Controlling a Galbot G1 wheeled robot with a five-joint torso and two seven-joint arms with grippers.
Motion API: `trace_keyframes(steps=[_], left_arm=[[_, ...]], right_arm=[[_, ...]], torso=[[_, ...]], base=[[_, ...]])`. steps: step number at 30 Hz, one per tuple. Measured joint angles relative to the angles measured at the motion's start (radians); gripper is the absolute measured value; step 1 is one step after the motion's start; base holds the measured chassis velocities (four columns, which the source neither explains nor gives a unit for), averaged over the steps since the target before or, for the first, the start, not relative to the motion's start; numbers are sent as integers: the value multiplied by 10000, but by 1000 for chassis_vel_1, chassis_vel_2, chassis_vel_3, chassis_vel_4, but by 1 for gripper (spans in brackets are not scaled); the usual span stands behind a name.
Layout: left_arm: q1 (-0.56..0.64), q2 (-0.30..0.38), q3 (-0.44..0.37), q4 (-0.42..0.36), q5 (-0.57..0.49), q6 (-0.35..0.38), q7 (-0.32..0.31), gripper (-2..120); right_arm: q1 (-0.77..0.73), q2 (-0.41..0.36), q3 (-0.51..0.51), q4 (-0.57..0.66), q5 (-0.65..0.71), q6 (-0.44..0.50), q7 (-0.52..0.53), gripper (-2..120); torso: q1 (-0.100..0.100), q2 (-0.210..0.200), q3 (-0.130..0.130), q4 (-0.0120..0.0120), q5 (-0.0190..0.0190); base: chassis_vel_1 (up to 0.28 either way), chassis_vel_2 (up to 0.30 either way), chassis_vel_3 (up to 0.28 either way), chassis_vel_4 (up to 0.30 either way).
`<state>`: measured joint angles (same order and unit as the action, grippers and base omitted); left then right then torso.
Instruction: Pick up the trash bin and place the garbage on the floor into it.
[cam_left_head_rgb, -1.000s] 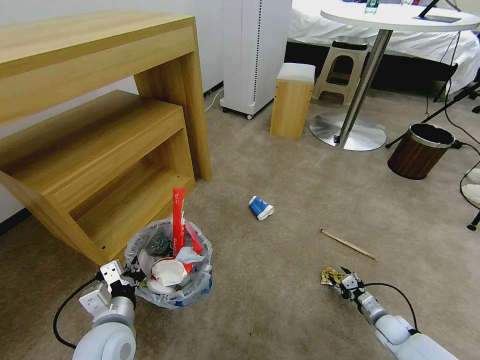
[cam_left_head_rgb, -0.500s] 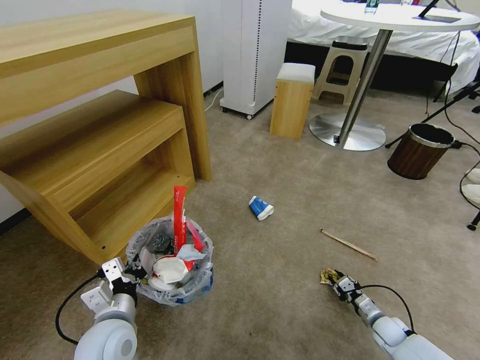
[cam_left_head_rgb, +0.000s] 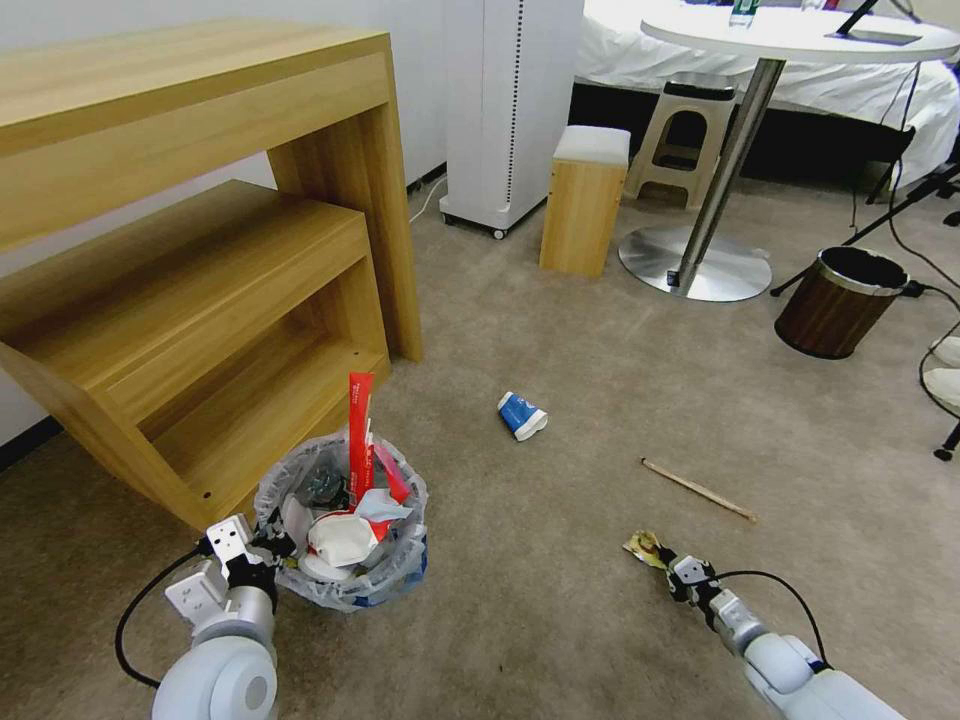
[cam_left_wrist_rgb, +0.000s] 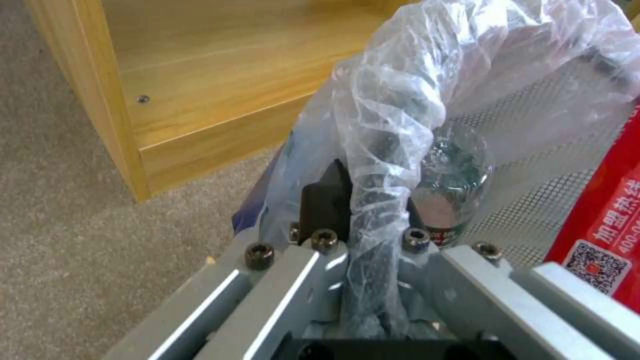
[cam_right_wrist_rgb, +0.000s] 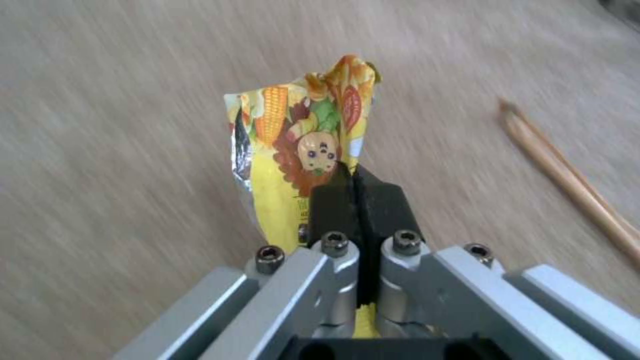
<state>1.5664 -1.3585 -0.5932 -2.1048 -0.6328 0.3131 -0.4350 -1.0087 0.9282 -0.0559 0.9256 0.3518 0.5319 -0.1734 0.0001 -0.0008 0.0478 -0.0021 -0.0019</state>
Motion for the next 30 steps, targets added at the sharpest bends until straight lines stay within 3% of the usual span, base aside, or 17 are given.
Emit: trace_keyframes(steps=[4,12,15,24,27,30], left_arm=[[12,-5,0,12,15,0,2,1],[77,-6,-33,18,53,-5,4,1],[115,-8,-57,19,89,-17,6,1],[154,-44,-106,25,143,-20,6,1],[216,-91,-122,27,224,-21,6,1],[246,-148,-78,15,331,-23,6,1]], right_arm=[[-161,-15,192,534,933,690,-1088,0],[-438,-213,294,1925,2384,1052,-3082,0],[-418,-446,87,3281,4073,1073,-4476,0],[-95,-908,-522,5591,5530,667,-4976,0],[515,-1395,-1099,7139,6150,61,-4910,0],[1276,-1818,-1712,7842,6726,-398,-4758,0]], torso=[[0,0,0,0,-2],[0,0,0,-2,-2],[0,0,1,0,-2],[0,0,0,0,-2],[0,0,0,1,-3],[0,0,0,0,-2]], base=[[0,0,0,0],[0,0,0,0],[0,0,0,0],[0,0,0,0],[0,0,0,0],[0,0,0,0]])
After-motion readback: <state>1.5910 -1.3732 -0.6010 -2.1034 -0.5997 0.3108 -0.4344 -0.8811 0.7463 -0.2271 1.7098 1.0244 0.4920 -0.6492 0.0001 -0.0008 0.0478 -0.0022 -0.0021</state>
